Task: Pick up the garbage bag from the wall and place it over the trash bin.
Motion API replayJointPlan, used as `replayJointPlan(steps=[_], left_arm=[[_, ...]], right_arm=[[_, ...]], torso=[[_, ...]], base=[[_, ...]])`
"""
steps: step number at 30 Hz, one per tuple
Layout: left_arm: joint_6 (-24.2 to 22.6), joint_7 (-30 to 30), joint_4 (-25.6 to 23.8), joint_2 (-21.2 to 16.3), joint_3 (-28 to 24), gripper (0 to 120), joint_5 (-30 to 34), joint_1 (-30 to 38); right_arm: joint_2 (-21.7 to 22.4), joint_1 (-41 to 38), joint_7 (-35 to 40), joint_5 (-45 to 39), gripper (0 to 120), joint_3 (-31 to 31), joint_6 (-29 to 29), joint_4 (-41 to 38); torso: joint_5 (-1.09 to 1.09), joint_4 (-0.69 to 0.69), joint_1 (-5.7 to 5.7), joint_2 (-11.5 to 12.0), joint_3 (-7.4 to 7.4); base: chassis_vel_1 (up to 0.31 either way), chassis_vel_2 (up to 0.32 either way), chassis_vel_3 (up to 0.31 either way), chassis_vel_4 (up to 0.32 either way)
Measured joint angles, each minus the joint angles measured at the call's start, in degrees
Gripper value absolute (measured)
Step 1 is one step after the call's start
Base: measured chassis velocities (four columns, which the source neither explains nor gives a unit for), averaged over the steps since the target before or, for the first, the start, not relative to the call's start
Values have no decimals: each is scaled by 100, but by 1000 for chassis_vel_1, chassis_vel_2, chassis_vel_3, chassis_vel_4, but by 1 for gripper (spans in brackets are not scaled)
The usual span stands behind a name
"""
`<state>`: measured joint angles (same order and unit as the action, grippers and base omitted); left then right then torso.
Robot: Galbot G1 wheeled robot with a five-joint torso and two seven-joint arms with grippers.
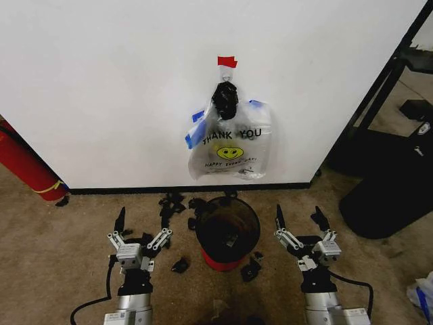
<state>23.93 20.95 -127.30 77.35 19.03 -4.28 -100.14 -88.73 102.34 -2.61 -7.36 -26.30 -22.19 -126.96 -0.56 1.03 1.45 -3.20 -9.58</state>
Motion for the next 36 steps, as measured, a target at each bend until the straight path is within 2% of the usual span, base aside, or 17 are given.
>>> replayJointPlan(steps=[11, 16, 21, 23, 25, 27, 30, 31, 32, 33, 35, 36], left_arm=[[-59, 13, -81, -26, 15, 100, 2, 53], [-48, 17, -139, 14, 14, 100, -70, -16], [37, 29, -165, -55, 1, 100, -136, -123], [2, 26, -193, -147, -20, 100, -129, -103], [-16, 24, -256, -157, -12, 100, -131, -176], [-12, 24, -382, -108, 37, 100, -172, -380], [72, 35, -424, 99, 236, 100, -301, -488], [74, 35, -426, 108, 243, 100, -302, -490], [72, 39, -445, 219, 324, 100, -305, -510], [72, 39, -445, 219, 324, 100, -305, -510], [52, 40, -455, 337, 369, 100, -304, -524], [43, 41, -453, 389, 387, 100, -307, -531]], right_arm=[[-13, 193, 47, 300, 100, -8, -115, -206], [160, 0, 22, -73, 100, -10, 103, -196], [620, -666, -288, -1295, 100, -67, 511, 110], [860, -1014, -456, -2031, 100, -148, 743, 214], [1010, -1272, -441, -2311, 100, -122, 888, 278], [1330, -1965, -354, -2752, 100, 47, 1170, 471], [1680, -2911, -333, -3375, 100, 436, 1489, 897], [1690, -2947, -332, -3395, 100, 454, 1496, 916], [1826, -3479, -294, -3650, 100, 722, 1567, 1227], [1826, -3479, -294, -3650, 100, 722, 1567, 1227], [1938, -4119, -236, -3918, 100, 1091, 1610, 1646], [1959, -4353, -216, -4037, 100, 1255, 1625, 1815]], torso=[[0, 1, 0, 0, 0], [0, 1, 0, 0, 0], [2, -4, 0, 0, 0], [-1, 7, 0, 0, 0], [-1, 4, 0, 0, -1], [1, -2, 0, 0, 0], [1, -1, 0, 0, 0], [1, -1, 0, 0, 0], [1, -1, 0, 0, -1], [1, -1, 0, 0, -1], [0, -2, 0, 0, -1], [-1, 2, 0, 0, -1]], base=[[0, 0, 0, 0], [0, 0, 0, 0], [0, 0, 0, 0], [0, 0, 0, 0], [0, 0, 0, 0], [0, 0, 0, 0], [0, 0, 0, 0], [0, 0, 0, 0], [0, 0, 0, 0], [0, 0, 0, 0], [0, 0, 0, 0], [0, 0, 0, 0]])
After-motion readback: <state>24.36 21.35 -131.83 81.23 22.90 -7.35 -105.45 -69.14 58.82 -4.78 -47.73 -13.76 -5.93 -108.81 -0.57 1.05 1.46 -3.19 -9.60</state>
